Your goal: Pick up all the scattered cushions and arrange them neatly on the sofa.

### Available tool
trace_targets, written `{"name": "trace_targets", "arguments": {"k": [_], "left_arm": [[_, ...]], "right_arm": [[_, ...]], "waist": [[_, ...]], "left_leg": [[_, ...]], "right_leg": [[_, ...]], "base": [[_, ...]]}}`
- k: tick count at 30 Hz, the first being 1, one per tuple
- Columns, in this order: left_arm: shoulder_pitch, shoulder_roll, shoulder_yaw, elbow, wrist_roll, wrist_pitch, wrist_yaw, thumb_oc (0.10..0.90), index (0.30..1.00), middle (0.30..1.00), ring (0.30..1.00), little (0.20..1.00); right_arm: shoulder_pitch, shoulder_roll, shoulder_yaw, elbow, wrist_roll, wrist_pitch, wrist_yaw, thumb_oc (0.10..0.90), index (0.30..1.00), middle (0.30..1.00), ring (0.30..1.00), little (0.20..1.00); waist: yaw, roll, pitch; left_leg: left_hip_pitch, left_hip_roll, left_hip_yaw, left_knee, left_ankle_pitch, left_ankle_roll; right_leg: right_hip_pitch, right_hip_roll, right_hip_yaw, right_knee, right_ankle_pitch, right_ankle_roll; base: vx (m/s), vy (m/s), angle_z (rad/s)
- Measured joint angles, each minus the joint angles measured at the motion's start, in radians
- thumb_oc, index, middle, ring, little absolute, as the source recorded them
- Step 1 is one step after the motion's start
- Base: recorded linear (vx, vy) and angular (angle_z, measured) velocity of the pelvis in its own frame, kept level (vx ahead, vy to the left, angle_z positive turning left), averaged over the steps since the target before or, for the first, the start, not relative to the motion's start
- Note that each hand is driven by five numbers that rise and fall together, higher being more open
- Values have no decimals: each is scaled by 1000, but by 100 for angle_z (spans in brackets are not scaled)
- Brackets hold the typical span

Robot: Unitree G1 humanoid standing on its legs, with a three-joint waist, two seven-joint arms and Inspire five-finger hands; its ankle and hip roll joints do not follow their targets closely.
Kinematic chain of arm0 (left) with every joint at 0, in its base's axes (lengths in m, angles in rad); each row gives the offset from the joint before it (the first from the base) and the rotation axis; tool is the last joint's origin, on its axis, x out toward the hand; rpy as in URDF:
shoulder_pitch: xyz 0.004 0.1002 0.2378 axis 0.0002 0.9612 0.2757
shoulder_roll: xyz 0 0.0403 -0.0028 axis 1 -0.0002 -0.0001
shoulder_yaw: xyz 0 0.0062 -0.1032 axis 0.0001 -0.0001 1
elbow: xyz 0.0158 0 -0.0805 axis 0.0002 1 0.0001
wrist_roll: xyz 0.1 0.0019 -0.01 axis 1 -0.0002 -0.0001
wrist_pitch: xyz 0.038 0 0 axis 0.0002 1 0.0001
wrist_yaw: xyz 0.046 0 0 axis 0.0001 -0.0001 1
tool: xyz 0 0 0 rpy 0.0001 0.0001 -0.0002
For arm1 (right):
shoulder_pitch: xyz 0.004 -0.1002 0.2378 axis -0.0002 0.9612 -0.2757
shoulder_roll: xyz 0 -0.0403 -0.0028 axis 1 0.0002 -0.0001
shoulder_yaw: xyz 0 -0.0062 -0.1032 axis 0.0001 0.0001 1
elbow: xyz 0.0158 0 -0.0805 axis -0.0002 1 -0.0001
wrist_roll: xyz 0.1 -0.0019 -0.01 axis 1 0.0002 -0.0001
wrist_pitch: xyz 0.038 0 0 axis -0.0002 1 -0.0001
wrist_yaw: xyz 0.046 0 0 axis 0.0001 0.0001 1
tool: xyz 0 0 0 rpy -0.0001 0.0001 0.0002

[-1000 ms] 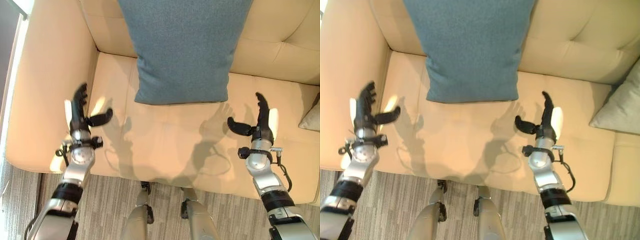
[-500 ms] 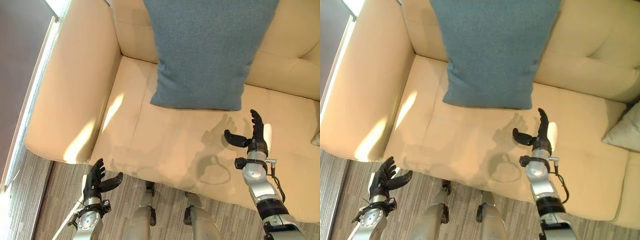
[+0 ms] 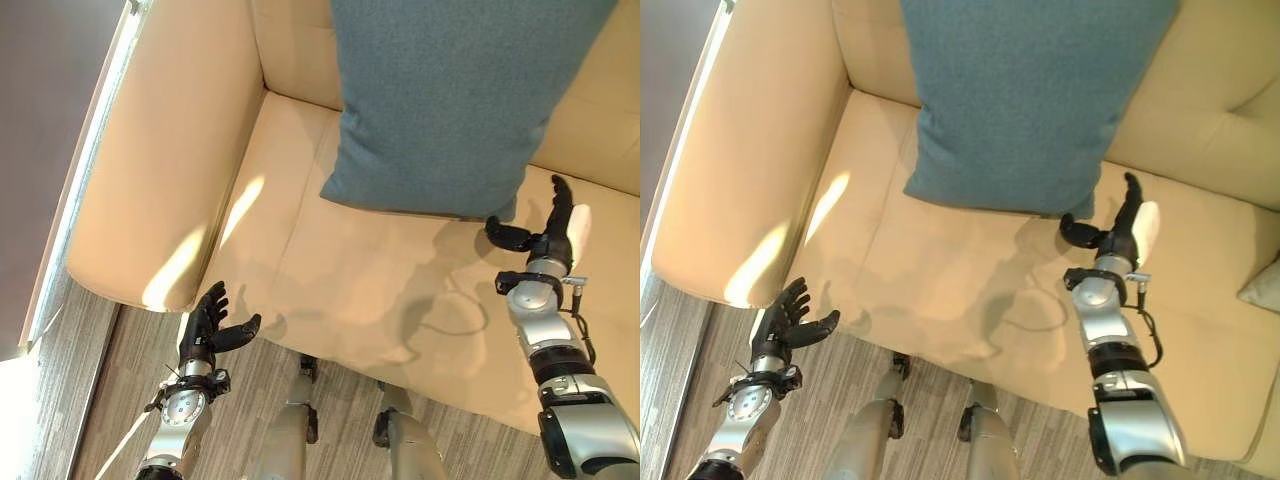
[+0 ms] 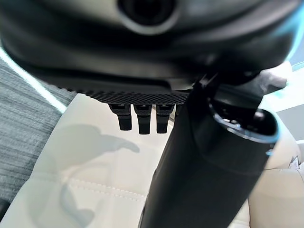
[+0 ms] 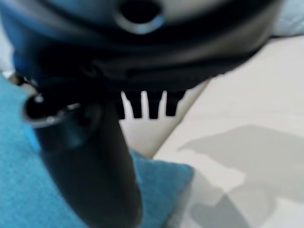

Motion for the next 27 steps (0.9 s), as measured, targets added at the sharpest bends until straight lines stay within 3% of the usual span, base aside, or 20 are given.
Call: {"name": "trace_targets", "arguments": {"k": [5,6,7,9,27], "left_arm": [[-7,1,-1,0,-1,-1,-10,800,900,900,900,900],[-7,5,-2,-1,-2,-3,-20,800,900,900,900,900],[-7,9,-2,0,-2,-3,-23,800,900,900,900,900],[-7,13,-2,1,-4,-3,-23,800,900,900,900,900],[-40,23,-2,1,-38,-11,-25,800,900,900,900,900]], "right_arm": [[-74,-4,63,90,14,-1,6,800,900,900,900,900],[-79,-4,66,106,16,-1,13,753,829,829,829,829],[-80,-6,68,111,18,-1,21,549,524,524,524,524],[-91,-14,79,130,39,-1,32,400,300,300,300,300],[-89,-29,78,90,89,-8,68,400,300,300,300,300]], "waist": [[4,1,0],[9,1,0],[13,1,0],[16,1,0],[23,1,1]], "left_leg": [[-6,-2,-3,0,0,0],[-9,-2,-8,0,0,0],[-11,-2,-12,0,0,0],[-13,-2,-15,0,0,0],[-13,-7,-26,0,0,0]], "right_leg": [[-2,0,-8,0,-5,-1],[-2,0,-11,0,-8,1],[-2,0,-12,0,-9,0],[-3,0,-14,0,-10,-1],[3,-1,-29,0,-11,-1]], "base": [[13,-11,4],[21,-18,9],[17,-8,10],[17,-1,5],[0,0,0]]}}
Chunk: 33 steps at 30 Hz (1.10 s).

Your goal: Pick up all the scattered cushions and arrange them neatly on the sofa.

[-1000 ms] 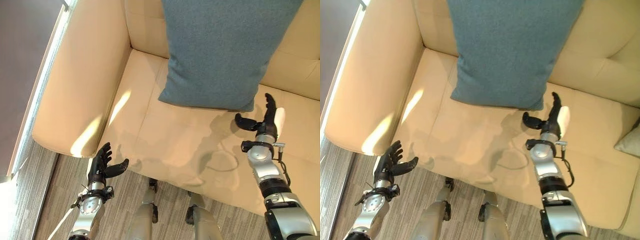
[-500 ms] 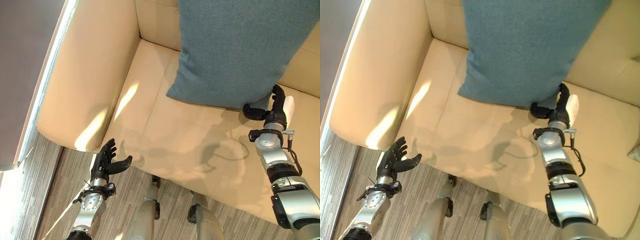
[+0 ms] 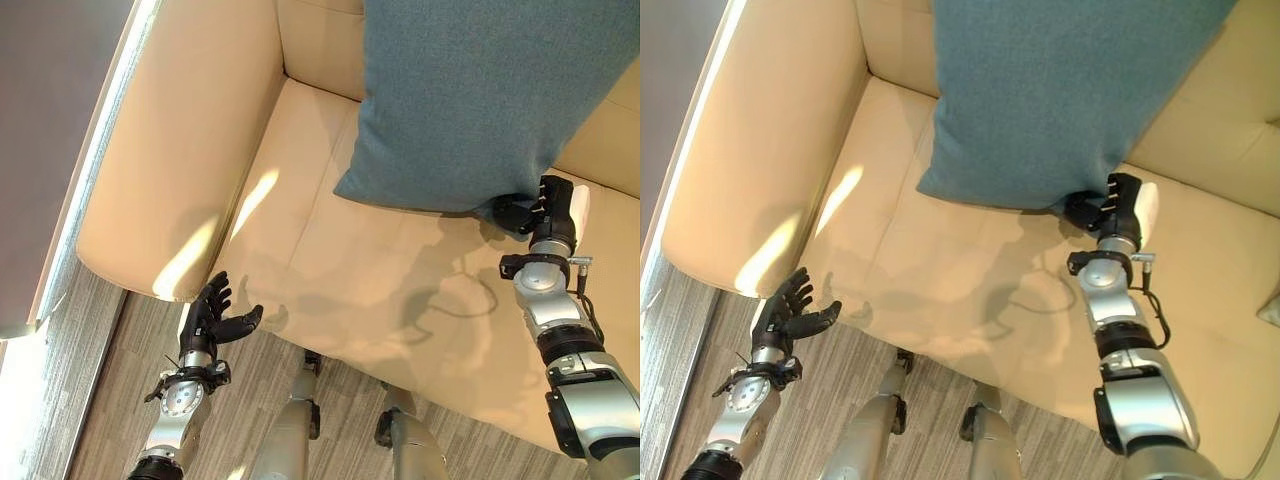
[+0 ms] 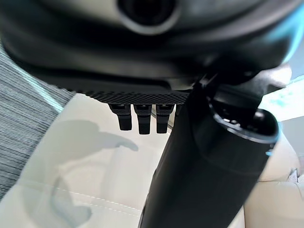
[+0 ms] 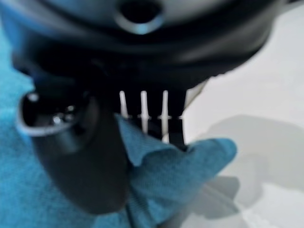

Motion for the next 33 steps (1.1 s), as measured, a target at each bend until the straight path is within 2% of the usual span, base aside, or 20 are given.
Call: {"name": "trace_targets", "arguments": {"k": [21,28,29,33], "left_arm": [[-41,-9,0,13,3,0,11,800,900,900,900,900],[-42,-15,0,13,3,0,13,800,900,900,900,900],[-42,-15,0,13,3,0,14,800,900,900,900,900],[-42,-17,2,13,4,0,14,800,900,900,900,900]], "right_arm": [[35,105,-5,-34,-3,-1,-21,400,300,300,300,300],[34,109,-5,-35,-8,-1,-24,400,300,300,300,300],[34,108,-5,-36,-8,-1,-24,800,900,900,900,900],[44,95,-8,-38,-43,1,-24,800,900,900,900,900]], "waist": [[-8,7,18],[-8,12,20],[-8,17,23],[-7,25,27]], "left_leg": [[22,3,-4,0,2,-2],[22,3,-4,0,2,-3],[23,3,-4,0,2,-3],[27,3,-9,0,3,-4]], "right_leg": [[26,1,-11,0,-2,1],[26,1,-12,0,-2,1],[27,1,-12,0,-2,1],[33,1,-16,0,-2,1]], "base": [[0,0,0],[0,0,0],[0,0,0],[1,2,2]]}}
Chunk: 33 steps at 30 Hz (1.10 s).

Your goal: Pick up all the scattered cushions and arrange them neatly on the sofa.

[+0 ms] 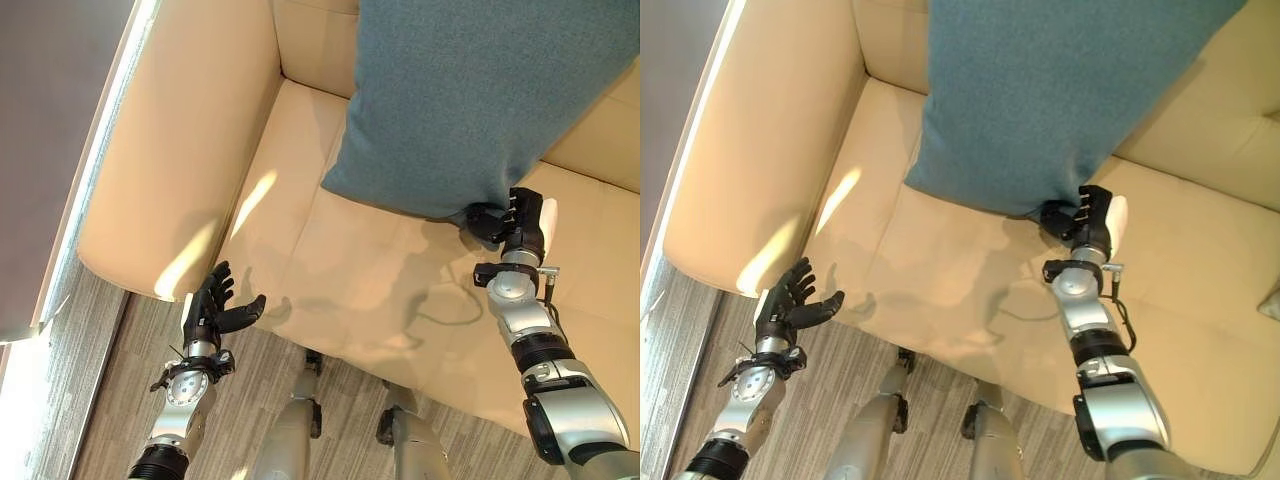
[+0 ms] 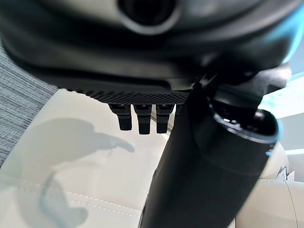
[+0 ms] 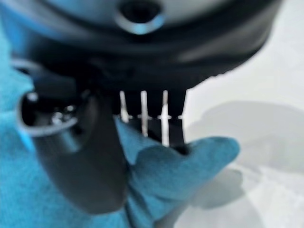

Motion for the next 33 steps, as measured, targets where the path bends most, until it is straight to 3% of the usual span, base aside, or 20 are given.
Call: {"name": "trace_targets", "arguments": {"k": [9,19,21,22,26,33], "left_arm": [[7,0,2,-4,-1,1,3,800,900,900,900,900],[90,1,16,-16,36,28,-18,800,900,900,900,900],[117,1,21,-16,36,44,-35,800,900,900,900,900],[163,1,36,-20,37,55,-43,800,900,900,900,900],[230,1,76,-21,40,70,-67,800,900,900,900,900],[259,-24,91,-11,83,110,-101,800,900,900,900,900]], "right_arm": [[94,-32,-24,-31,-23,19,29,800,900,900,900,900],[348,-29,-59,-306,-97,38,75,800,900,900,900,900],[403,-3,-102,-355,-96,36,98,800,900,900,900,900],[469,31,-125,-399,-92,28,120,800,900,900,900,900],[591,74,-137,-411,-76,17,184,800,900,900,900,900],[744,160,-127,-392,-73,17,276,800,900,900,900,900]], "waist": [[2,-1,9],[-44,-71,50],[-51,-77,51],[-55,-93,47],[-84,-117,25],[-94,-119,-25]], "left_leg": [[27,-2,-18,0,1,-2],[180,-1,-13,0,-19,-7],[215,0,-8,-1,-27,-1],[262,0,10,-1,-41,-3],[314,4,21,-1,-57,-1],[412,3,43,-1,-75,3]], "right_leg": [[36,0,-19,0,-6,2],[189,0,-18,0,-26,18],[222,0,-17,0,-30,20],[262,0,0,-1,-38,17],[306,-1,7,-1,-49,20],[393,0,31,-1,-53,19]], "base": [[11,-5,5],[56,-2,0],[50,16,-10],[65,12,-24],[56,21,-10],[33,18,-10]]}}
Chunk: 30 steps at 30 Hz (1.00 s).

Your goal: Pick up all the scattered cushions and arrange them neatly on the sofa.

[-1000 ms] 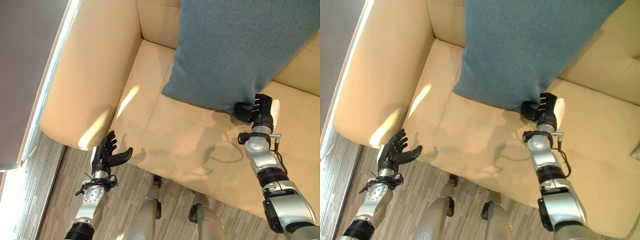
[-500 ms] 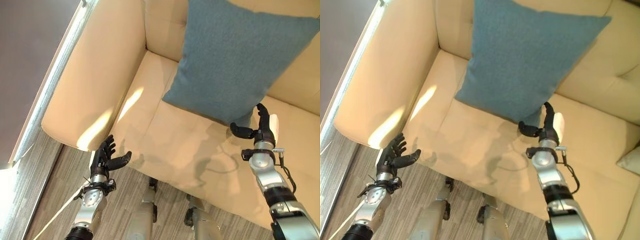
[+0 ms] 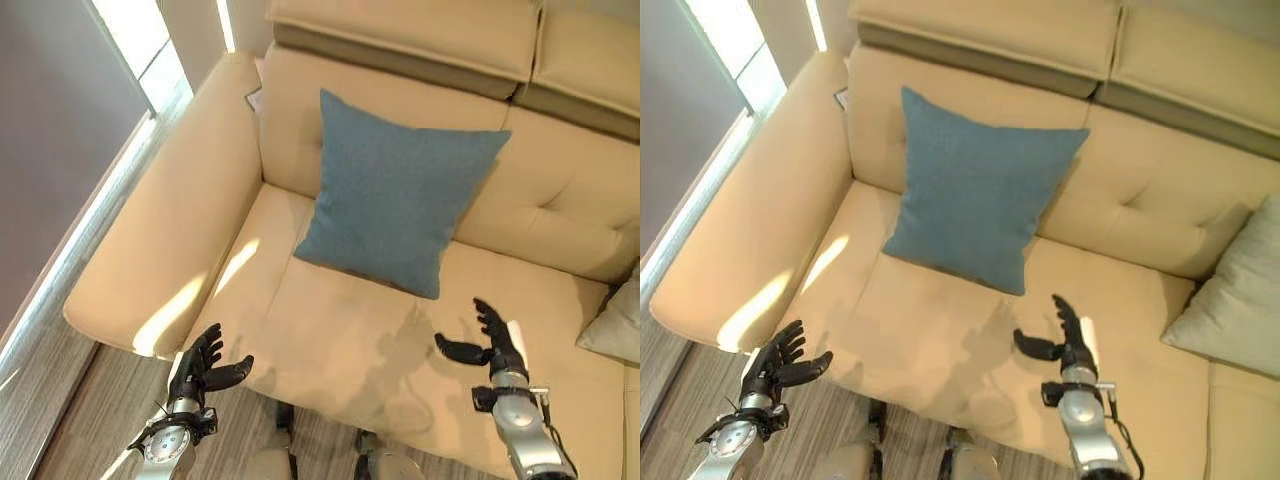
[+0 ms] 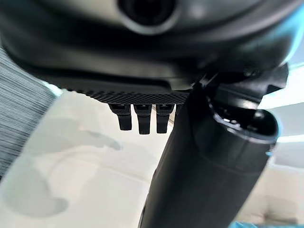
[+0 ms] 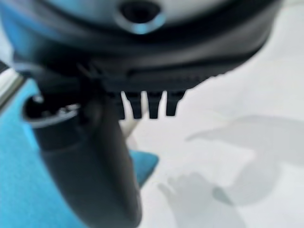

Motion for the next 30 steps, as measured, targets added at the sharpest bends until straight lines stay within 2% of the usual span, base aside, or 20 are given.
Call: {"name": "trace_targets", "arguments": {"k": [3,5,6,11,15,19,21,23,24,25,26,27,28,29,30], "left_arm": [[29,-13,-2,21,19,2,-12,800,900,900,900,900],[36,-20,-6,127,70,8,-21,800,900,900,900,900],[44,-20,-6,134,70,20,-20,800,900,900,900,900],[46,-47,-5,379,130,28,-20,800,900,900,900,900],[53,-54,-6,506,154,32,-20,800,900,900,900,900],[56,-54,-6,534,158,34,-16,800,900,900,900,900],[30,-55,-13,544,169,33,-12,800,900,900,900,900],[-13,-54,-13,544,169,29,-9,800,900,900,900,900],[-51,-49,-14,543,169,27,-7,800,900,900,900,900],[-79,-51,-14,545,169,27,-1,800,900,900,900,900],[-98,-58,-13,547,171,27,3,800,900,900,900,900],[-96,-78,-15,553,191,25,0,800,900,900,900,900],[-101,-111,-16,561,198,25,2,800,900,900,900,900],[-120,-132,-33,563,201,22,4,800,900,900,900,900],[-134,-136,-54,559,209,21,5,800,900,900,900,900]], "right_arm": [[51,24,18,58,0,-9,30,800,900,900,900,900],[120,57,39,147,5,-11,59,800,900,900,900,900],[133,60,47,158,5,-8,66,800,900,900,900,900],[160,60,117,301,3,-13,97,800,900,900,900,900],[175,71,124,371,2,-17,100,800,900,900,900,900],[176,72,131,427,2,-21,103,800,900,900,900,900],[163,71,134,444,5,-23,111,800,900,900,900,900],[136,65,146,448,6,-24,114,800,900,900,900,900],[119,66,156,449,7,-24,114,800,900,900,900,900],[102,67,157,452,7,-24,114,800,900,900,900,900],[73,69,157,462,8,-21,115,800,900,900,900,900],[52,61,150,460,9,-31,112,800,900,900,900,900],[51,40,143,466,9,-35,106,800,900,900,900,900],[51,28,140,489,9,-35,94,800,900,900,900,900],[51,20,134,497,8,-33,94,800,900,900,900,900]], "waist": [[-10,-4,-64],[-11,-13,-136],[-13,-14,-147],[-30,-20,-173],[-32,-20,-179],[-31,-13,-183],[-30,6,-182],[-33,10,-162],[-37,-8,-154],[-39,-29,-137],[-31,-53,-117],[-64,-65,-110],[-87,-38,-107],[-99,-18,-113],[-108,2,-114]], "left_leg": [[28,1,6,-1,-11,-1],[55,6,7,-5,-25,-6],[57,7,9,-5,-29,-3],[86,7,12,-5,-32,1],[94,8,5,-5,-34,6],[89,13,-7,-5,-33,4],[59,30,-10,0,-16,2],[-7,35,-26,62,14,-29],[-36,26,-48,45,55,-100],[-43,17,-57,55,44,-137],[-46,-3,-49,145,-15,-97],[4,-16,-19,345,-148,-52],[97,8,-21,387,-236,-61],[141,9,-27,349,-264,-66],[157,5,-35,293,-264,-54]], "right_leg": [[27,-1,2,-1,-12,-2],[52,2,1,-6,-27,0],[54,3,3,-7,-28,-1],[83,1,4,-7,-29,-1],[95,3,2,-7,-30,-3],[95,10,1,-7,-31,-5],[76,32,-2,-7,-31,-8],[22,43,0,27,-37,-27],[-6,24,-8,22,-15,-84],[-3,8,-24,-4,14,-97],[-7,-13,-11,0,25,-104],[11,-40,-9,1,34,-105],[34,-34,-20,1,31,-106],[27,-37,-35,1,44,-91],[24,-33,-40,2,43,-78]], "base": [[17,-2,-3],[16,-32,-3],[15,-45,-2],[-5,-37,-1],[-54,-61,4],[-118,-48,8],[-363,-33,6],[-314,26,22],[-141,69,30],[-118,82,11],[-139,145,-1],[-196,216,5],[-224,243,31],[-243,233,49],[-129,135,53]]}}
